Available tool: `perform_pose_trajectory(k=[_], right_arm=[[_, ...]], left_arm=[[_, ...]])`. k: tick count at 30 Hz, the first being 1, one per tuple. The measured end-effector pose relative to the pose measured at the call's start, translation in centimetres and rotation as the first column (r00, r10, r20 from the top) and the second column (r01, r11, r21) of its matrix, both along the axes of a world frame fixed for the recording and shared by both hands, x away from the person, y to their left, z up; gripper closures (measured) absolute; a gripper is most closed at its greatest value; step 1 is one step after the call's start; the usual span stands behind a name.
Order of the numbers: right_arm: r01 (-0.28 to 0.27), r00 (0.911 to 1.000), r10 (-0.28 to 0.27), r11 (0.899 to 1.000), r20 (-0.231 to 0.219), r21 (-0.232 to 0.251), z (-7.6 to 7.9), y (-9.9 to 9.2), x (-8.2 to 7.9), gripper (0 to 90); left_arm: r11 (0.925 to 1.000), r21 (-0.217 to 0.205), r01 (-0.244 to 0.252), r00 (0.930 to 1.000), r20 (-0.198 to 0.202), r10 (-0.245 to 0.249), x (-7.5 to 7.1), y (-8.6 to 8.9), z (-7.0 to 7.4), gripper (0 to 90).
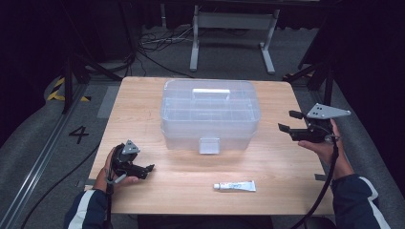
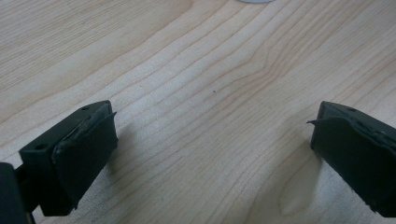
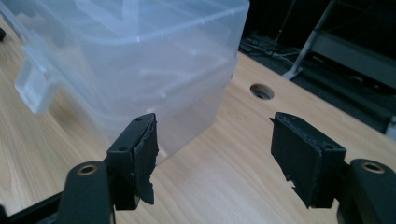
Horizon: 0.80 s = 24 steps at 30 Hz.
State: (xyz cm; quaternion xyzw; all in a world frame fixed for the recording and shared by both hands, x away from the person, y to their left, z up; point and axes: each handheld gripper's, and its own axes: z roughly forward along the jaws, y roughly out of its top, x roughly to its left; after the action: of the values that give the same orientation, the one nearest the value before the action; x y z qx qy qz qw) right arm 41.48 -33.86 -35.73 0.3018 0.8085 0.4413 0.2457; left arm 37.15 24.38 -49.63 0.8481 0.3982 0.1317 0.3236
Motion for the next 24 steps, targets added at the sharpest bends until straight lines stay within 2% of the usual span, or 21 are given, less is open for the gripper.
perform_pose_trajectory(k=[15, 19, 24], right_arm=[[-0.054, 0.9964, 0.053, 0.999, 0.067, 0.01, 4.6, 3.0, 1.5, 33.3], [-0.074, 0.9945, 0.074, 0.997, 0.074, 0.0, 5.2, 4.2, 2.1, 33.1], [-0.095, 0.9931, 0.093, 0.995, 0.071, 0.027, 5.9, 5.5, 2.7, 32.7]], left_arm=[[1.0, -0.001, -0.006, 1.0, 0.0, 0.006, 0.0, -0.1, 0.0, 0.7], [1.0, 0.003, -0.005, 1.0, 0.003, 0.005, 0.0, 0.0, 0.0, 0.7], [1.0, 0.002, -0.005, 1.0, 0.004, 0.005, 0.0, 0.0, 0.0, 0.7]])
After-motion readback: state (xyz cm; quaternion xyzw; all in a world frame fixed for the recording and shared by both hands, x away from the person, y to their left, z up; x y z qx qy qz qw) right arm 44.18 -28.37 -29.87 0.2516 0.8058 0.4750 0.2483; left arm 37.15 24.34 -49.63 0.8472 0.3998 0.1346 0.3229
